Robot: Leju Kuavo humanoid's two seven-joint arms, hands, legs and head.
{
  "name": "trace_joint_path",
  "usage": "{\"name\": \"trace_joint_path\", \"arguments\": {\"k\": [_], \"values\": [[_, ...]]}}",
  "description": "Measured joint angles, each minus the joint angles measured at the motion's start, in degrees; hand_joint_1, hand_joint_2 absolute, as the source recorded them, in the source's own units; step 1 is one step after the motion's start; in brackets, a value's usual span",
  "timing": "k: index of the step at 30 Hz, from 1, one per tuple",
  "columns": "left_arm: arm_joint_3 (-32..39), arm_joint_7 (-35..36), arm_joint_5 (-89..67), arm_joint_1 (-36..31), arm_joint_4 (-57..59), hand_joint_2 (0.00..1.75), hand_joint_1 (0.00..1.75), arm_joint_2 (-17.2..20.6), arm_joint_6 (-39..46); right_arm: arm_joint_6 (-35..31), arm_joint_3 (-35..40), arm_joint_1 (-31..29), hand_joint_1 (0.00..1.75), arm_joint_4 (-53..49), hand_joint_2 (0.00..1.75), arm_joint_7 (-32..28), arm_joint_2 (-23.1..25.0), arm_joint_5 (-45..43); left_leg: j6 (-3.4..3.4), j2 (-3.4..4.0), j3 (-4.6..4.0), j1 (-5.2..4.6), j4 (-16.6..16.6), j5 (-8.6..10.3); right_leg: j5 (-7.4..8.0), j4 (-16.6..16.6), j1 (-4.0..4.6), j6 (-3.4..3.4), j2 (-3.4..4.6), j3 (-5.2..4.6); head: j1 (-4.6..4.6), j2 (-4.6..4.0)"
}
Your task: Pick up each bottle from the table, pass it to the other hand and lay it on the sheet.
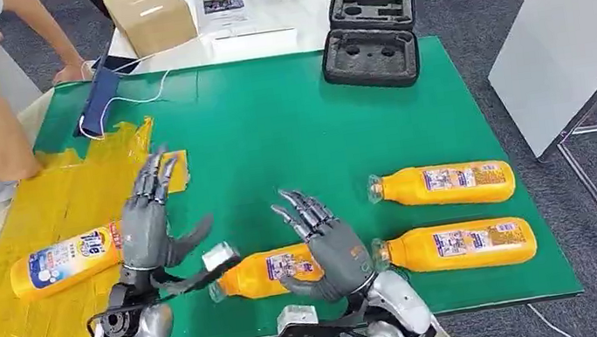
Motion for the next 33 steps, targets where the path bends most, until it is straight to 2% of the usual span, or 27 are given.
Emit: {"name": "trace_joint_path", "arguments": {"k": [2,8,11,16,19,28,29,30,31,33], "values": [[2.77,-4.63,6.42,0.5,-0.81,1.75,0.0,-2.62,-0.02,0.12,0.49,0.02,0.0,1.11,1.75,2.5,-0.18,3.96,0.01,0.02,0.0,-0.05,0.0,-0.01,0.01,-0.02,-0.05,0.02,0.01,-0.02,0.02,0.0],[6.05,-3.97,7.77,2.12,-3.36,1.75,0.0,-6.2,-0.15,0.12,1.1,-0.32,0.0,3.58,1.75,3.16,-0.55,5.09,0.04,-0.02,0.0,-0.05,0.0,-0.01,0.01,-0.02,-0.03,0.03,-0.02,-0.02,-0.02,0.0],[6.31,-3.53,9.88,2.2,-3.69,1.75,0.0,-6.35,-0.64,0.18,1.1,-0.34,0.0,4.26,1.75,3.97,-0.66,6.14,0.03,0.01,0.01,-0.01,0.0,-0.01,0.01,-0.02,0.01,0.03,-0.01,-0.02,-0.04,0.0],[3.22,1.58,35.91,5.35,-8.66,1.75,0.0,-5.02,-9.82,1.6,1.56,-1.02,0.0,8.46,1.75,13.2,-0.7,16.9,0.02,0.01,-0.02,0.02,0.0,-0.01,0.0,-0.01,0.03,0.02,-0.01,-0.04,-0.02,0.0],[2.02,1.71,37.37,7.84,-12.88,1.75,0.0,-4.69,-11.74,2.28,1.74,-2.36,0.0,13.38,1.75,17.49,-0.15,20.65,0.02,-0.01,-0.02,0.02,0.0,-0.02,-0.01,-0.01,0.02,0.02,-0.01,-0.05,-0.04,0.0],[-1.1,1.49,37.52,10.92,-17.55,1.75,0.0,-4.3,-11.08,3.11,1.73,-7.76,0.03,23.5,1.75,23.11,1.53,24.19,-0.07,0.04,0.46,0.03,-0.02,-0.15,-0.16,-0.08,0.02,-0.14,0.01,-0.26,-0.02,0.0],[-1.34,1.49,37.54,10.91,-17.57,1.75,0.0,-4.3,-11.1,3.33,1.67,-8.43,0.58,24.66,1.75,23.57,1.57,24.41,-0.11,0.05,0.58,0.03,-0.04,-0.25,-0.21,-0.1,0.03,-0.21,0.01,-0.17,0.0,0.0],[-1.6,1.49,37.69,10.89,-17.57,1.75,0.0,-4.3,-11.19,3.44,1.6,-9.1,1.38,25.86,1.75,23.81,1.79,24.48,-0.24,0.06,0.7,0.03,-0.04,-0.33,-0.21,-0.1,0.03,-0.21,0.03,-0.1,-0.04,0.0],[-1.8,1.49,37.89,10.87,-17.57,1.75,0.0,-4.3,-11.21,3.44,1.45,-9.65,1.64,27.11,1.75,23.92,1.99,24.45,-0.23,0.1,0.77,0.03,-0.04,-0.33,-0.21,-0.1,0.03,-0.21,0.05,-0.06,-0.02,0.0],[-2.33,1.54,38.06,10.77,-17.53,1.75,0.0,-4.3,-11.32,3.39,0.9,-10.94,1.69,30.0,1.75,24.12,2.49,24.45,-0.2,0.1,0.8,0.03,-0.04,-0.27,-0.19,-0.1,0.03,-0.22,0.05,-0.03,-0.04,0.0]]}}
